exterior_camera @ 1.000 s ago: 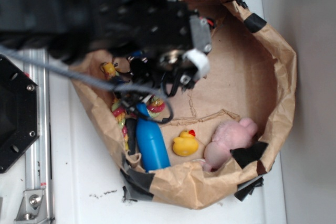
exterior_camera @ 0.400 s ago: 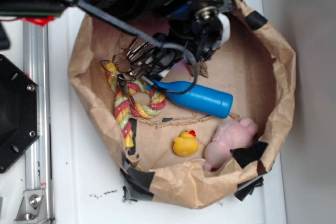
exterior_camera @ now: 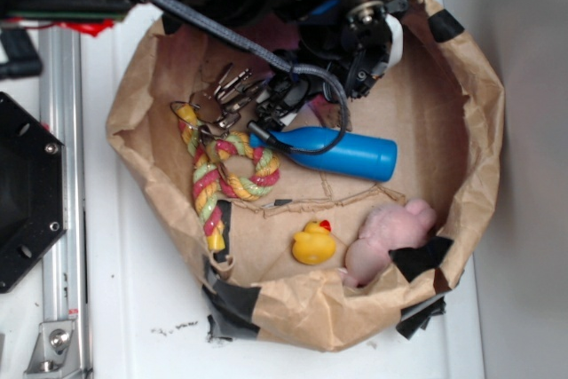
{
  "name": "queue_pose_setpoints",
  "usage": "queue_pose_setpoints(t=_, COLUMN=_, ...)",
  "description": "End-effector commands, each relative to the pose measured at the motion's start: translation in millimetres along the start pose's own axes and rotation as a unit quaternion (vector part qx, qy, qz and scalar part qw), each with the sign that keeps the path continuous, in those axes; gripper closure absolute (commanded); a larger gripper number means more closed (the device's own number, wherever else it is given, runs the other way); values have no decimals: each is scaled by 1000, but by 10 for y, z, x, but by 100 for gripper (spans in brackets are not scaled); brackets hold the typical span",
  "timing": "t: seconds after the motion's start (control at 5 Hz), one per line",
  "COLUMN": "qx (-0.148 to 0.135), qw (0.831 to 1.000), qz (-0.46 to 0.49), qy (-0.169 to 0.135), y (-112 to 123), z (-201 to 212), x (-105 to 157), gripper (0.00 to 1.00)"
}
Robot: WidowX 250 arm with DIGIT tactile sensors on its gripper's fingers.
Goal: Grab the wood chip.
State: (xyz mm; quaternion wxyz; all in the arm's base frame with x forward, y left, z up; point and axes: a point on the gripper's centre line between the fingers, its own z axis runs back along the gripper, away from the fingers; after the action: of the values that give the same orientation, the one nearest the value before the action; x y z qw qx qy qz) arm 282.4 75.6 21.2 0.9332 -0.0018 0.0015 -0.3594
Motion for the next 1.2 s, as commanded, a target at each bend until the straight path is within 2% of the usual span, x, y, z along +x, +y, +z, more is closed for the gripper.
queue_pose_setpoints(t=0.0, qx=4, qw=1000, qz=-5, qy=-14, y=-33, z=-112, x=177, gripper=100)
queue_pose_setpoints(t=0.4, qx=28, qw=1000, qz=-9, qy=-11, y=-101, z=-87, x=201, gripper=100)
queue_pose_setpoints(t=0.8, qx=36, qw=999, qz=-10, qy=-6, y=-141, z=-61, x=201, gripper=100)
queue_pose_setpoints(t=1.0, qx=55, qw=998, qz=2, qy=-11, y=-269, z=178, x=200, gripper=100)
